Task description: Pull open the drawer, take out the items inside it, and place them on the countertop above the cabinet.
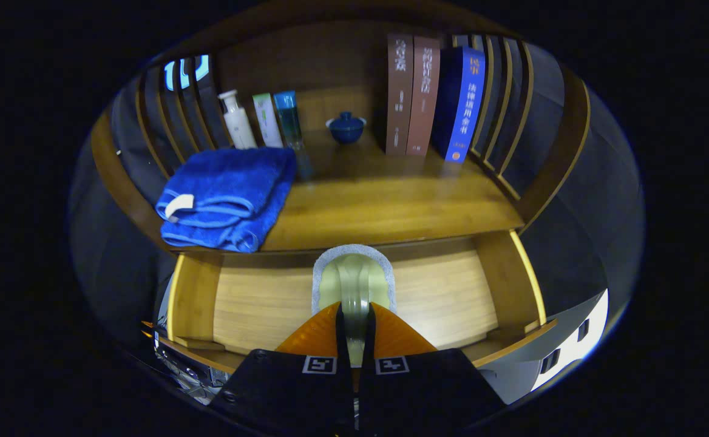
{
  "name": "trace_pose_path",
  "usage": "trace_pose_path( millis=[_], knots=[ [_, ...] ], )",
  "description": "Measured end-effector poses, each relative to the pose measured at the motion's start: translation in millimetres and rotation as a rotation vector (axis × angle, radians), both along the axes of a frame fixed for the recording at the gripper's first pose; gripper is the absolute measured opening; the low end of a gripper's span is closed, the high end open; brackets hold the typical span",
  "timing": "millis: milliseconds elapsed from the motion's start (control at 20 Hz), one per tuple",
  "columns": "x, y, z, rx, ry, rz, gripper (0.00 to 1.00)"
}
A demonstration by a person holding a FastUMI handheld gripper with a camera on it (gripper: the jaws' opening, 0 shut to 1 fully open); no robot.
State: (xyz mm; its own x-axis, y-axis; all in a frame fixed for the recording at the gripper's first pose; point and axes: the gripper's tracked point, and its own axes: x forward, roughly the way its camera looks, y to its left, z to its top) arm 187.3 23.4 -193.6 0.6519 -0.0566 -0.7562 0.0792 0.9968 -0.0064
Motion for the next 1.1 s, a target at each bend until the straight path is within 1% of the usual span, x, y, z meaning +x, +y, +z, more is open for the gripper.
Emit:
trace_pose_path(
  millis=[200, 400, 600, 800, 950, 1050, 1100],
  knots=[
    [31.8, 4.0, 30.8, -0.025, -0.042, 0.033, 0.08],
    [73.2, 4.6, 36.0, -0.016, -0.045, 0.041, 0.08],
    [112.2, -1.7, 17.0, 0.008, -0.003, 0.040, 0.08],
    [146.7, -9.1, 2.8, 0.000, 0.008, 0.044, 0.08],
    [160.5, -7.9, -10.4, 0.012, 0.026, 0.048, 0.08],
    [169.2, -8.9, -6.7, 0.002, 0.008, 0.051, 0.08],
    [174.0, -8.2, -13.5, -0.002, 0.014, 0.057, 0.13]
  ],
)
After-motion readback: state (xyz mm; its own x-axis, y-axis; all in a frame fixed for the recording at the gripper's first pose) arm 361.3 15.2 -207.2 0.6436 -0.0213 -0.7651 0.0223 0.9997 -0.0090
